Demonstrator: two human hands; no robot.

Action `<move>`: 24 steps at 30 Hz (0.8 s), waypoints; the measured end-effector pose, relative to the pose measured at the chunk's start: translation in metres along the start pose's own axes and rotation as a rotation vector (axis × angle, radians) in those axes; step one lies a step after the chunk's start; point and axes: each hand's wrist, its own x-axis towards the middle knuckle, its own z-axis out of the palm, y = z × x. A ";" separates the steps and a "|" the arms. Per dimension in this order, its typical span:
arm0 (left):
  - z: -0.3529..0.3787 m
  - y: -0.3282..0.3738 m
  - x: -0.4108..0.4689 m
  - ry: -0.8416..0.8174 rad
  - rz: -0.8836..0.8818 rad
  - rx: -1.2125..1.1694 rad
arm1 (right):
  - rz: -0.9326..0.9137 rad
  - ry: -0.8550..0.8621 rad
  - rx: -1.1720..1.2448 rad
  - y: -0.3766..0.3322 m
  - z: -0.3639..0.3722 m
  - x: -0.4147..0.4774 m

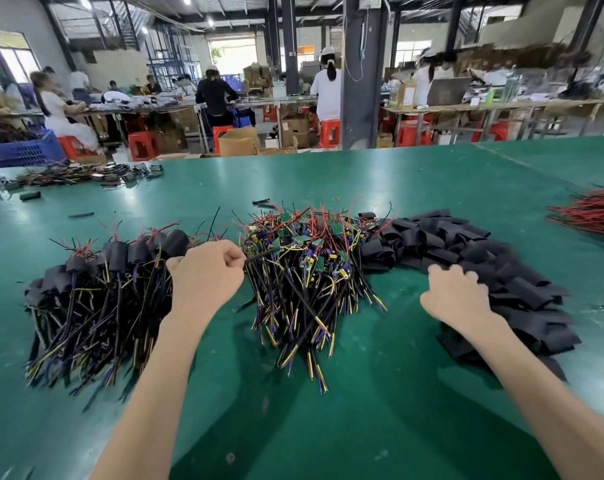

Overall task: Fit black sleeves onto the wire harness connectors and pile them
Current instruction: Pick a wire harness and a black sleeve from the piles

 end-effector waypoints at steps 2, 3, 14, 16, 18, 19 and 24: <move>-0.001 -0.001 0.001 -0.107 -0.010 0.071 | -0.020 -0.061 0.020 0.000 0.004 0.001; -0.001 0.001 0.001 -0.151 -0.004 0.098 | -0.045 -0.063 0.022 -0.002 0.006 0.001; 0.052 0.063 0.013 -0.005 0.370 -0.013 | 0.127 0.099 -0.068 0.003 0.010 0.009; 0.059 0.072 0.020 -0.065 0.381 0.104 | 0.175 0.011 -0.026 0.010 0.010 0.013; 0.062 0.080 0.025 -0.103 0.358 0.200 | 0.120 0.033 -0.031 0.014 0.013 0.016; 0.063 0.082 0.027 -0.115 0.339 0.216 | 0.079 0.059 -0.043 0.014 0.013 0.016; 0.065 0.088 0.035 -0.216 0.196 0.196 | -0.041 0.114 -0.086 0.008 0.015 0.014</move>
